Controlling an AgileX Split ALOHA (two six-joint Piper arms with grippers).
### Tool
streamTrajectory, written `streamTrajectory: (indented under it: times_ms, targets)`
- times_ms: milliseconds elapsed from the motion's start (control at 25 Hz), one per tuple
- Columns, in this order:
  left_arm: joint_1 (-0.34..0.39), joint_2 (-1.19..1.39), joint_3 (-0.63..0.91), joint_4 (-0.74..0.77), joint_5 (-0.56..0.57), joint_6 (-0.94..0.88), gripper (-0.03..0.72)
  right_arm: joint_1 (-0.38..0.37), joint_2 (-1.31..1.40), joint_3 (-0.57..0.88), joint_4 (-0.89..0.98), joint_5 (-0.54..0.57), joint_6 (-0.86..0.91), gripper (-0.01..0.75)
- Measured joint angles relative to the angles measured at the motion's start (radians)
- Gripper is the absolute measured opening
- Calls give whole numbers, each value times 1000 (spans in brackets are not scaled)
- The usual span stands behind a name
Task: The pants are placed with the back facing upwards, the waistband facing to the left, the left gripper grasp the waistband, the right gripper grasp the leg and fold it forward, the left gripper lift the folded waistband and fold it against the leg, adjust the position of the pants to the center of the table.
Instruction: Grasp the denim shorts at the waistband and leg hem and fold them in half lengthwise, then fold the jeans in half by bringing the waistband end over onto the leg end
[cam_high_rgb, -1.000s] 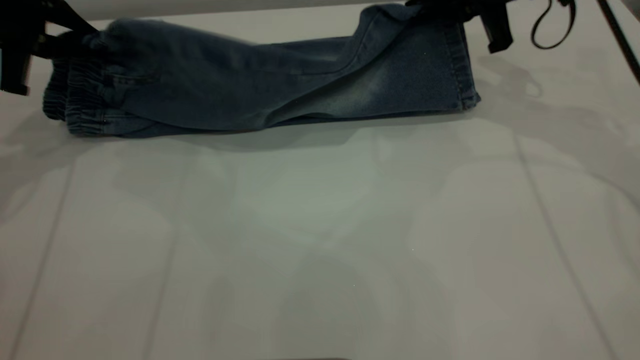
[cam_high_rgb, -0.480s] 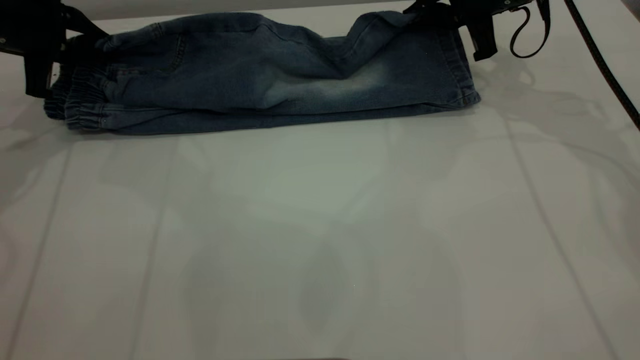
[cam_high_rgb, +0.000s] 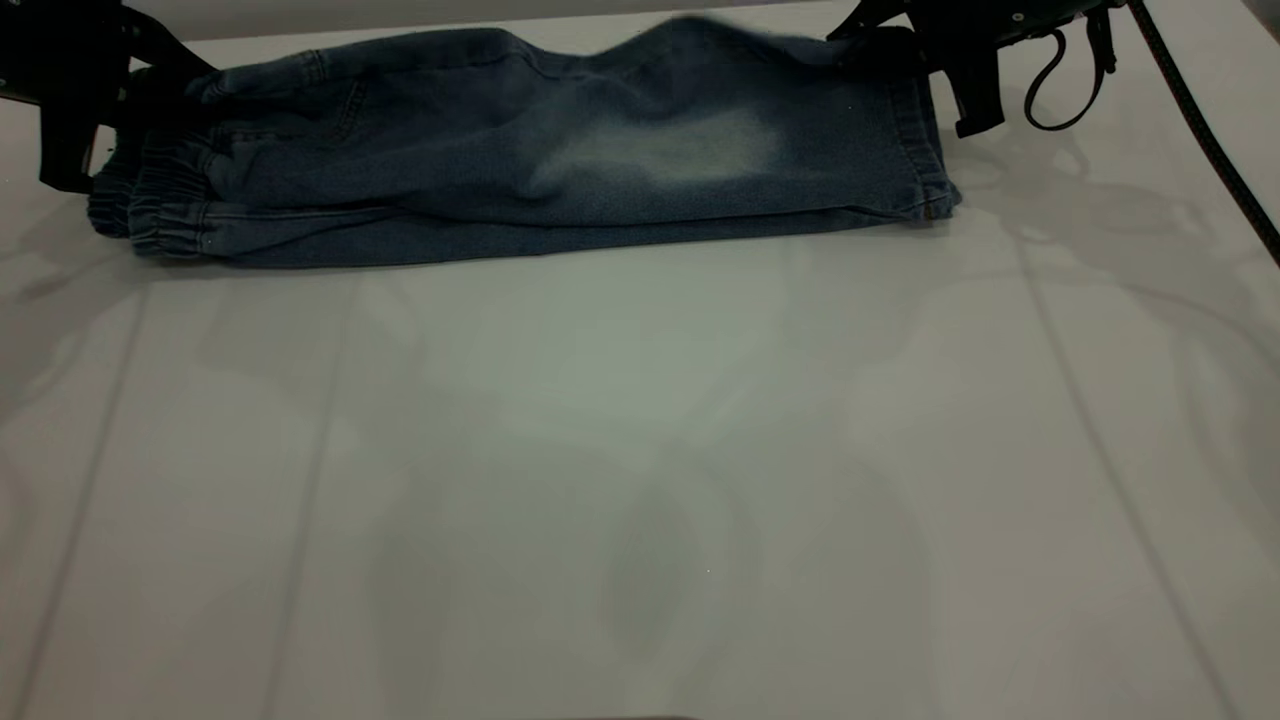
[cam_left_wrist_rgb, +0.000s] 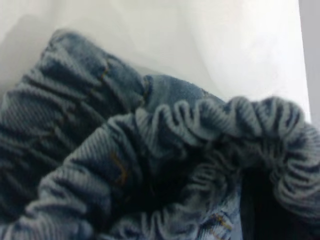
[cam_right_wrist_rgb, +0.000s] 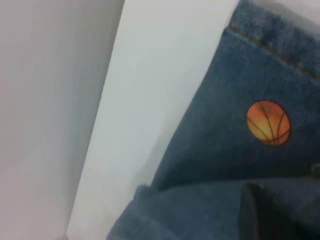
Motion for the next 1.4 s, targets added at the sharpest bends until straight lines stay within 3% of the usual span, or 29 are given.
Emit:
streamTrajectory:
  times_ms: [160,360,480,640,840,1120,1240,1400]
  targets:
    - [0,0,-1,0,15,93,310,0,0,0,2,18,-24,230]
    - [0,-5,-2,31,83,225,530,0,-8,0,2,91,-203,410]
    - [0,-32,-2,101,97,245,592,0,-34,0,1,103,-339,506]
    - [1,-93,-2,232,105,241,602,-1,-83,0,-1,151,-457,582]
    - [51,-140,-2,424,155,98,594,-1,-119,0,-8,275,-497,586]
    - [119,-140,-2,829,197,-163,592,-1,-119,0,-64,314,-497,586]
    - [120,-126,-3,853,223,-190,592,-1,-119,0,-64,319,-497,586]
    - [120,-63,-3,761,249,-177,592,-1,-119,0,-65,331,-496,586]
